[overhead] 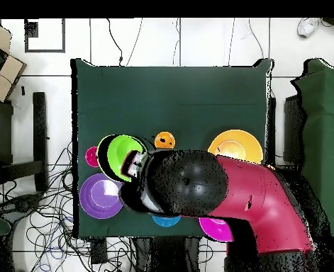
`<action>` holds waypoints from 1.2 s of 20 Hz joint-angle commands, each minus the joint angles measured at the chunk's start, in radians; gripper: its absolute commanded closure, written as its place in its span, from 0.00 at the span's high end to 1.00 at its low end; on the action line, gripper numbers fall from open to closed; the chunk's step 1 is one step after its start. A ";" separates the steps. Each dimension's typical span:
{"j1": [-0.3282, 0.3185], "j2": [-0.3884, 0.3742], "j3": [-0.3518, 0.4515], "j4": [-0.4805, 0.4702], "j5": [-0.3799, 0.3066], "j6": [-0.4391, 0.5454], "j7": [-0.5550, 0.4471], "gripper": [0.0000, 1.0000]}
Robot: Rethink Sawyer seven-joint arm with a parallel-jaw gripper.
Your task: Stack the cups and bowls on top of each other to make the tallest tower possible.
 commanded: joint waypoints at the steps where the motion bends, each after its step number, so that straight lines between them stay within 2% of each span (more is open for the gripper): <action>1: 0.024 0.085 -0.058 0.106 -0.093 -0.084 0.002 0.00; 21: 0.037 0.097 -0.087 0.130 -0.119 -0.139 0.005 0.00; 24: 0.036 0.136 -0.088 0.071 -0.157 -0.116 0.019 0.00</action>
